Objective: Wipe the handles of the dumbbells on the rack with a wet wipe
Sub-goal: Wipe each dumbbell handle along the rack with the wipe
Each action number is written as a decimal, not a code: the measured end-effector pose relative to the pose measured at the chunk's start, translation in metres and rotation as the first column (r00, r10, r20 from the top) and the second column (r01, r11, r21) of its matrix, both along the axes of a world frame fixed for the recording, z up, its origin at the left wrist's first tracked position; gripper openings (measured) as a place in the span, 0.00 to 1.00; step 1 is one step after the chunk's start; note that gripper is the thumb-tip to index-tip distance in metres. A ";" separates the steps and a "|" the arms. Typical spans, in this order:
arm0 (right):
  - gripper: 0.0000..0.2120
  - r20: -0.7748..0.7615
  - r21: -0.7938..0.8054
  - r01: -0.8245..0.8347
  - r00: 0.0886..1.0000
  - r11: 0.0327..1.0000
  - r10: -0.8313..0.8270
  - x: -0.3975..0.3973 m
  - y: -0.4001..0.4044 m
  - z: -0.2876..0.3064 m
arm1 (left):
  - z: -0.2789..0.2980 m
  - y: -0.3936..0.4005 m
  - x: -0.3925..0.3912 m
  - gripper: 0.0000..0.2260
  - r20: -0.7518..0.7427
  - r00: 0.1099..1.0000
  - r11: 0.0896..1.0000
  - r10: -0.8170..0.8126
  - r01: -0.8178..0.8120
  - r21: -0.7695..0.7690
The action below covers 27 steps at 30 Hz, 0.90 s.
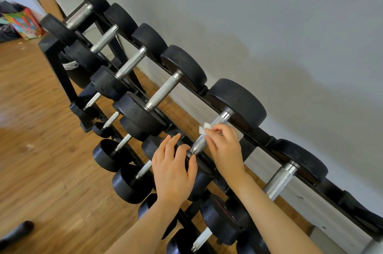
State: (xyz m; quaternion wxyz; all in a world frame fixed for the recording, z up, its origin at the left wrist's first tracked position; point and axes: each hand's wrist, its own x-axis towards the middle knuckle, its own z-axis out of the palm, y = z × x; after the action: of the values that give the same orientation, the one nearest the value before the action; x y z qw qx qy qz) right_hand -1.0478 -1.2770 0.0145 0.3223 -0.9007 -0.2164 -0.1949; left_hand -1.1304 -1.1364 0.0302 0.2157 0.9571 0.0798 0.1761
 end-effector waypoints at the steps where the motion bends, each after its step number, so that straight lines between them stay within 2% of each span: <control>1: 0.10 -0.002 -0.023 -0.027 1.000 0.999 0.027 -0.003 0.003 -0.001 | 0.000 0.000 0.000 0.16 0.000 1.000 1.000 -0.003 0.003 -0.002; 4: 0.09 -0.031 -0.074 -0.070 0.997 0.995 0.068 -0.005 0.004 -0.001 | -0.001 0.001 0.000 0.16 -0.005 1.000 1.000 -0.006 0.006 -0.020; 9: 0.06 0.001 -0.061 -0.016 1.000 0.998 0.016 0.004 0.005 0.008 | 0.000 0.001 -0.002 0.18 -0.024 1.000 0.999 -0.010 0.009 -0.039; 15: 0.11 -0.072 -0.243 -0.152 0.988 0.958 0.139 0.000 0.007 0.015 | -0.002 0.008 -0.010 0.21 -0.085 0.994 0.997 -0.069 0.067 -0.028; 19: 0.04 -0.089 -0.121 -0.016 0.996 0.992 0.005 0.009 0.007 0.026 | -0.005 0.017 -0.018 0.22 -0.098 0.988 0.993 -0.120 0.121 0.001; 24: 0.05 -0.119 -0.285 -0.187 0.980 0.940 0.158 0.006 0.010 0.017 | -0.011 0.021 -0.027 0.24 -0.121 0.985 0.992 -0.126 0.127 0.001; 27: 0.07 -0.081 -0.248 -0.067 0.996 0.966 0.049 0.017 0.004 0.025 | -0.014 0.020 -0.029 0.25 -0.126 0.985 0.993 -0.114 0.117 0.014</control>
State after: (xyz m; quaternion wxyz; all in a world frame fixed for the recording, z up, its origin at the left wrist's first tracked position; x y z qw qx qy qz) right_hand -1.0307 -1.2725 0.0399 0.2194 -0.9341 -0.2535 -0.1231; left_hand -1.1598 -1.1160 0.0164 0.2100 0.9715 0.0355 0.1039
